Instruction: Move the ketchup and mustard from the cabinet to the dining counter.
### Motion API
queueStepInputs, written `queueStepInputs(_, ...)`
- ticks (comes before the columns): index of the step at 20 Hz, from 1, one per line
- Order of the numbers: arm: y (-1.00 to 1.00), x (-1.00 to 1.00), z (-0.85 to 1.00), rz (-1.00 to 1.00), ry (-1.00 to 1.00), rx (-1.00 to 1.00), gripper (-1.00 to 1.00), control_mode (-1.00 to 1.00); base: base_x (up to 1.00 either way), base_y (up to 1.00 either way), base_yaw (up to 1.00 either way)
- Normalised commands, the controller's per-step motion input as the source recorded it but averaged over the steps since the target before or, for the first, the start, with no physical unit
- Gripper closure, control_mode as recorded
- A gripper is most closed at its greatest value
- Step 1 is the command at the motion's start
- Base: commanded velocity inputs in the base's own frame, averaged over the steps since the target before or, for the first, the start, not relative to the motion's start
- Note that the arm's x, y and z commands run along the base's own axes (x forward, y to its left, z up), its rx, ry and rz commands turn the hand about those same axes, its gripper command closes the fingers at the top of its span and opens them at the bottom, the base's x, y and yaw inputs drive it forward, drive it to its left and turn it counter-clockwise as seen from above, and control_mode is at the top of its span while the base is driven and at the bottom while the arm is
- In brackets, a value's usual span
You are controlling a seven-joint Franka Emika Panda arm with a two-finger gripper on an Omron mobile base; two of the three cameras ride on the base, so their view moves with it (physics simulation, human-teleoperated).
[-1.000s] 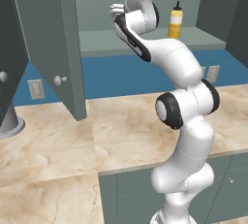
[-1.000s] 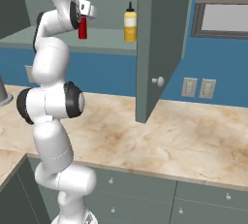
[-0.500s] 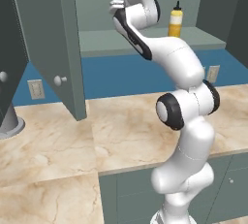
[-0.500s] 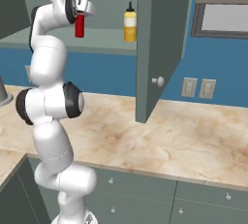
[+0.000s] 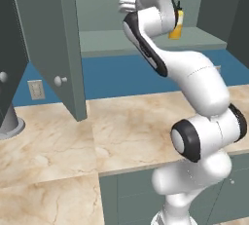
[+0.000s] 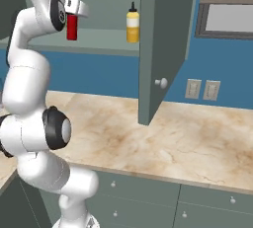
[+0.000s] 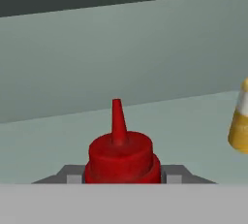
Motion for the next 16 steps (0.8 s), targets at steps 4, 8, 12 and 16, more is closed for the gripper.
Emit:
queueStepInputs(4,-0.19,-1.0,0.0,0.0,-0.13,0.0,1.0,-1.0,0.0,0.0,0.0)
queueStepInputs(8,-0.16,-1.0,0.06,0.0,-0.03,0.0,1.0,-1.0,0.0,0.0,0.0)
queueStepInputs(12,-0.24,-1.0,0.07,0.0,0.0,0.0,1.0,-1.0,0.0,0.0,0.0)
queueStepInputs(16,-0.32,-1.0,0.0,0.0,0.0,0.0,1.0,-1.0,0.0,0.0,0.0)
